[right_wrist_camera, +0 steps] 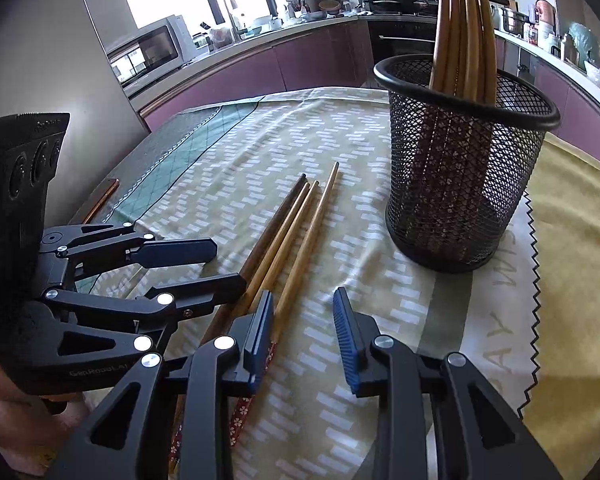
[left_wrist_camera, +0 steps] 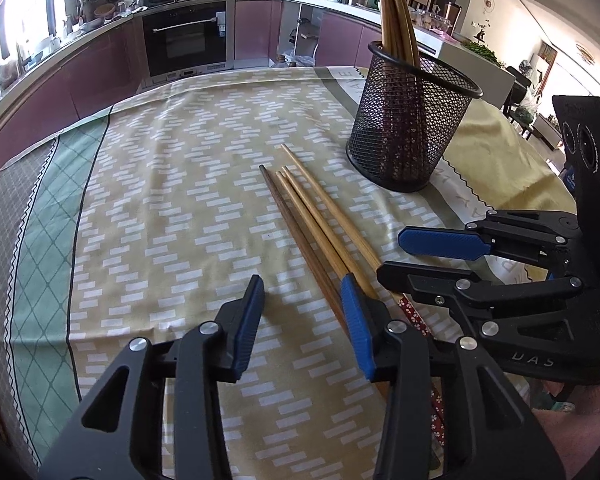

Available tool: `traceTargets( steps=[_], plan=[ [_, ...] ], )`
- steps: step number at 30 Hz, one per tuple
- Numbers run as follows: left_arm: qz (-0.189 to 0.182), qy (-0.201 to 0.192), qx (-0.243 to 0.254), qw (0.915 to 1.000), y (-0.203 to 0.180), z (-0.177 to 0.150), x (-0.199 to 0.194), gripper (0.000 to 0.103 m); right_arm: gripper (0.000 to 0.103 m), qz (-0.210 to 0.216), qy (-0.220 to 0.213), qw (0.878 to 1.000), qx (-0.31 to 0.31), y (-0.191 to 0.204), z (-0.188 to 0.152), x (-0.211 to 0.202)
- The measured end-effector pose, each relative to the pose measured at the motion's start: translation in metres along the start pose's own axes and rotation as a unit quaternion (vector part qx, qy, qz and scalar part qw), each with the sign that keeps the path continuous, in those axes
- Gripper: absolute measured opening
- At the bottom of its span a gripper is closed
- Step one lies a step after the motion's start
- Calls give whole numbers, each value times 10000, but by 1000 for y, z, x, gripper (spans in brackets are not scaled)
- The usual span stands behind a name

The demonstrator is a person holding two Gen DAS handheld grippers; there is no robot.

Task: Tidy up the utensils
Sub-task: 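Move both open tools back over the chopsticks lying on the cloth, then grasp one chopstick with the left tool while the right tool grasps another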

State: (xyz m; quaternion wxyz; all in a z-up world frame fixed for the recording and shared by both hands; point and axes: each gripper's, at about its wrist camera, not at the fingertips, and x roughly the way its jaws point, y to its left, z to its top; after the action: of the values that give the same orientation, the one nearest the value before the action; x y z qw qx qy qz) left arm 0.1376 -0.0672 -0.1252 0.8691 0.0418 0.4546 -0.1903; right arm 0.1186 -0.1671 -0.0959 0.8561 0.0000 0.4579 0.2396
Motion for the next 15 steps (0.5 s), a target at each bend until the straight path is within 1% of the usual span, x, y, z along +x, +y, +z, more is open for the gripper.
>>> traceTargets(
  steps=[2, 4, 8, 12, 14, 15],
  plan=[
    [-30, 11, 50, 10000, -1, 0, 1, 33, 29, -32, 5, 10000, -25, 2, 2, 2],
    [-118, 31, 65, 9999, -2, 1, 2, 25, 29, -80, 3, 9999, -60, 4, 3, 4],
    [-133, 48, 22, 9999, -1, 2, 3, 21, 29, -157, 2, 9998, -129, 7, 6, 7],
    [-89, 50, -4, 9999, 2, 2, 2, 23, 29, -214, 5, 9996, -196, 9, 8, 10],
    [-27, 58, -2, 10000, 3, 2, 2, 28, 28, -236, 3, 9995, -210, 9, 10, 11],
    [14, 68, -11, 10000, 4, 2, 2, 33, 27, -251, 1, 9995, -216, 10, 10, 12]
  ],
)
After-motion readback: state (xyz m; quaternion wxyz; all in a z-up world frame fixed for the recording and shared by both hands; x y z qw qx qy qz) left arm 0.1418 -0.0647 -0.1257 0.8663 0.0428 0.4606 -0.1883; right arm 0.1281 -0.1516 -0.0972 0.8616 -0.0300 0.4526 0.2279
